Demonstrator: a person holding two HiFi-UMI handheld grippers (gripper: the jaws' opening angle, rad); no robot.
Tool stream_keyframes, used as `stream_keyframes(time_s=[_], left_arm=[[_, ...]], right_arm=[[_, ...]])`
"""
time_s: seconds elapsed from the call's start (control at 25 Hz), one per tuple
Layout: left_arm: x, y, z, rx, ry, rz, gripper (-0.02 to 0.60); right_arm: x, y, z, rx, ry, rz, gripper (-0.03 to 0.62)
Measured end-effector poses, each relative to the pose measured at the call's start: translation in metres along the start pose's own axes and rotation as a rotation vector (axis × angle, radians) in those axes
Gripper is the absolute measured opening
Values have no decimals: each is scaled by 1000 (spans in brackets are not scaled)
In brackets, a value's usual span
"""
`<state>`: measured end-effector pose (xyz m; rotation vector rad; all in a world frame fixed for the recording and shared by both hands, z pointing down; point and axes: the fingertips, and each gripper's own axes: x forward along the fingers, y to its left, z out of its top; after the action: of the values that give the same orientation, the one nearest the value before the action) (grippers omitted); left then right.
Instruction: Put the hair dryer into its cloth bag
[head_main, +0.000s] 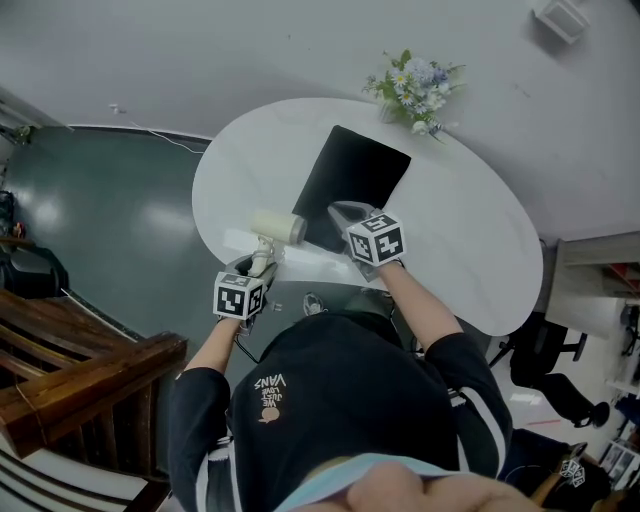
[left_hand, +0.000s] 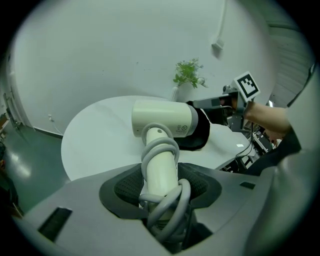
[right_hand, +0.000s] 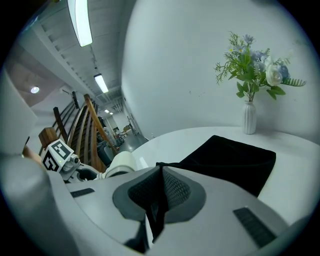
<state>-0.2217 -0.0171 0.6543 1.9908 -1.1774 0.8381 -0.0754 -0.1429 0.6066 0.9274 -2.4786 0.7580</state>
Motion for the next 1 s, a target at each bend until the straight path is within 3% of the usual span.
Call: stream_keyframes(time_s=[0.48, 1.0], left_arm=[[22, -60, -30, 66, 70, -109, 236], [63, -90, -9, 89, 82, -123, 236]], right_arm=[[-12, 5, 3, 36, -50, -13, 48], [-27, 4, 2, 33, -54, 12, 48]])
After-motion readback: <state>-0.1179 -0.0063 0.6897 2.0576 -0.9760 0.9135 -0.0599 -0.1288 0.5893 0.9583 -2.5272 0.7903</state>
